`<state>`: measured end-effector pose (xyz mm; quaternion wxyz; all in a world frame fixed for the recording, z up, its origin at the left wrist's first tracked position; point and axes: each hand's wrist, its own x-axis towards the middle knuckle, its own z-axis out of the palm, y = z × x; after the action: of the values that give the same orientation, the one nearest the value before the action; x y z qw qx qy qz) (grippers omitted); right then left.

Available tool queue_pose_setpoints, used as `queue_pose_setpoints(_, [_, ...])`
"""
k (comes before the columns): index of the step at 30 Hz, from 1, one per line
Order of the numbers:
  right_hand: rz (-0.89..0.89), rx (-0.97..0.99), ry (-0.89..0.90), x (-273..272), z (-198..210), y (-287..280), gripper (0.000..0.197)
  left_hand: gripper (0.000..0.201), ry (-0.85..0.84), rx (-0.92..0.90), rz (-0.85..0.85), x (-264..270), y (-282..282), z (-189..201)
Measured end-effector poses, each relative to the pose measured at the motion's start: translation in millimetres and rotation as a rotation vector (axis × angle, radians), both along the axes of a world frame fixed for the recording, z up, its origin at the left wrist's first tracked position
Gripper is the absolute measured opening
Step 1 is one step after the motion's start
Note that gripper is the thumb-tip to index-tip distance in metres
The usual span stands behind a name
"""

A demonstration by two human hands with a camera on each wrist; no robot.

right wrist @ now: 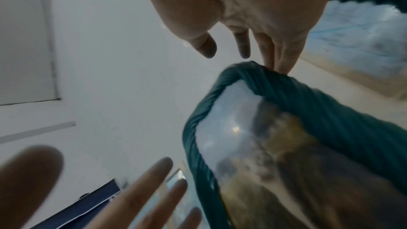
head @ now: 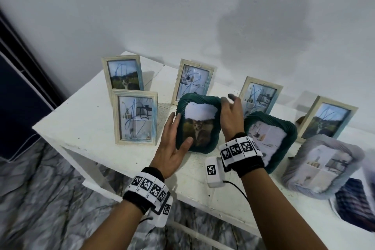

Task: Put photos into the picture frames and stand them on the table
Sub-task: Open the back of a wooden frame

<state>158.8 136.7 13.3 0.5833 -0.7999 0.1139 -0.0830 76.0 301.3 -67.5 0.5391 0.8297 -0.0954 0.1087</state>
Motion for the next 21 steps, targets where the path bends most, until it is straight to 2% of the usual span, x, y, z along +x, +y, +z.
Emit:
queue_pose_setpoints(3, [0.002,-0.136,-0.114,-4,20,13,0.047,0.082,0.002,0.016,0.01,-7,6,0])
queue_pose_setpoints(5, [0.017,-0.196,-0.241,-13,33,27,0.045,0.073,-0.035,0.03,0.041,-13,14,4])
queue_pose_setpoints(7, [0.055,-0.241,-0.374,-22,43,46,0.042,0.063,-0.097,0.044,0.128,-18,26,10])
queue_pose_setpoints(9, [0.16,-0.223,-0.423,-27,48,63,0.039,0.054,-0.179,0.074,0.262,-19,43,18])
queue_pose_setpoints(12, [0.386,-0.166,-0.31,-34,45,88,0.042,0.048,-0.214,0.054,0.488,-16,73,28])
queue_pose_setpoints(14, [0.452,-0.243,-0.187,-34,33,104,0.051,0.053,-0.143,0.025,0.586,-9,93,27])
queue_pose_setpoints(17, [0.518,-0.386,0.062,-31,15,122,0.054,0.06,0.084,-0.053,0.58,4,117,19])
queue_pose_setpoints(19, [0.558,-0.359,0.152,-29,7,129,0.04,0.063,0.206,-0.118,0.515,10,126,13])
queue_pose_setpoints(21, [0.588,-0.324,0.168,-30,3,135,0.027,0.073,0.214,-0.104,0.466,10,129,10])
